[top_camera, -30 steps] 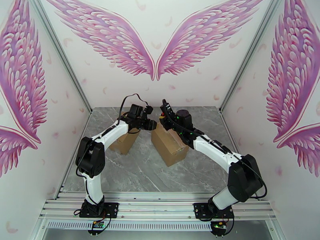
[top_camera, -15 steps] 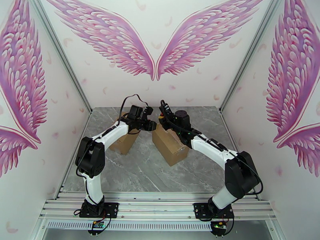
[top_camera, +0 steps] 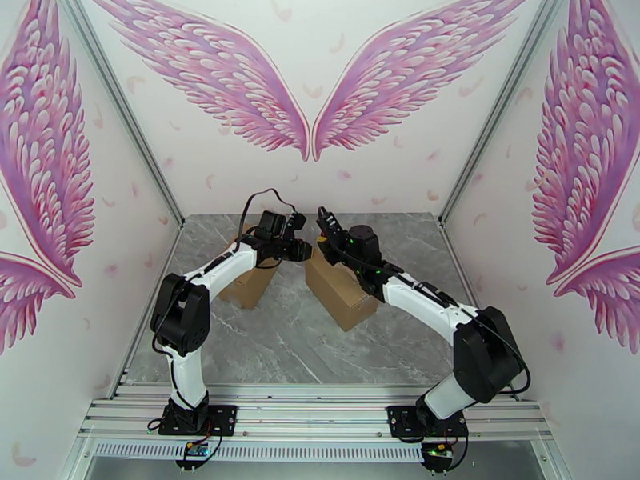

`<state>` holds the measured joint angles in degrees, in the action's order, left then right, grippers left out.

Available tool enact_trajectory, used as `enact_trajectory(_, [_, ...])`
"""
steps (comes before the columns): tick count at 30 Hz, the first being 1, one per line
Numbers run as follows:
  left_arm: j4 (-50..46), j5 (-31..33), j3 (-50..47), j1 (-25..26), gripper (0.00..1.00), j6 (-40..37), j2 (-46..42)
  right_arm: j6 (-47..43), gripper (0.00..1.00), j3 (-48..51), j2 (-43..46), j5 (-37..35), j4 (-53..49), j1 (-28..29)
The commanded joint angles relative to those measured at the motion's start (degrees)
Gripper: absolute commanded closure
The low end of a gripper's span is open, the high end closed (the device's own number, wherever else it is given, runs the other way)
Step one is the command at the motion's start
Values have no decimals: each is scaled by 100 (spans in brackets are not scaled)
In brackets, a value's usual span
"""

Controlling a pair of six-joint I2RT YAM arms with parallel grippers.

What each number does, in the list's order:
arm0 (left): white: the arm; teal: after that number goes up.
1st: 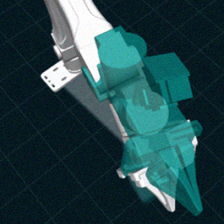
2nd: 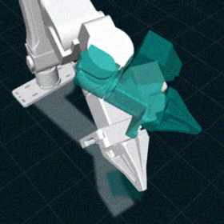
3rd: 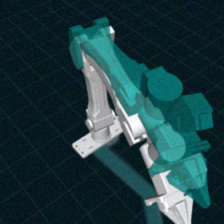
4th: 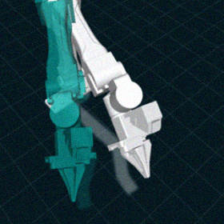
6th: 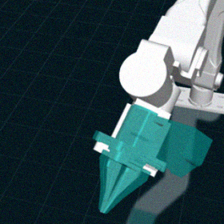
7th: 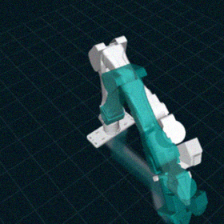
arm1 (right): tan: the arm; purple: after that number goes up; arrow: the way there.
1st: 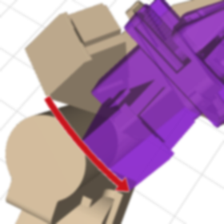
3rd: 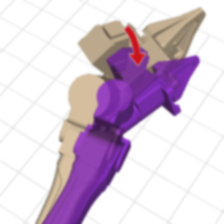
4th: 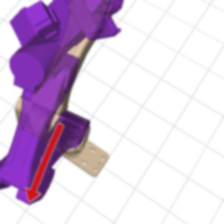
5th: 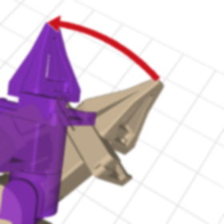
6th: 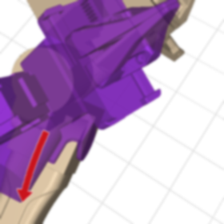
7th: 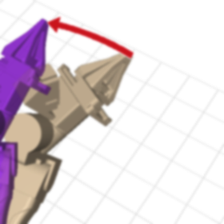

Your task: Unpack the express box

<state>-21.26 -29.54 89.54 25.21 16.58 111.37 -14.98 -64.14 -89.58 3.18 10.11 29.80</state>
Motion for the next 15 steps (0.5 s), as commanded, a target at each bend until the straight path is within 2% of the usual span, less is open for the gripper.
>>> enact_trajectory(1, [-540,394,-273,-26,80,47,266,-108,95,204,323,-182,-349,34])
enact_trajectory(10, [-599,425,-192,-30,83,67,333,-154,95,419,738,-184,-553,34])
enact_trajectory(12, [-590,335,-145,-12,80,-3,266,-143,95,439,748,-138,-594,34])
enact_trajectory(15, [-624,177,40,39,69,-203,149,-99,95,448,729,-73,-633,34])
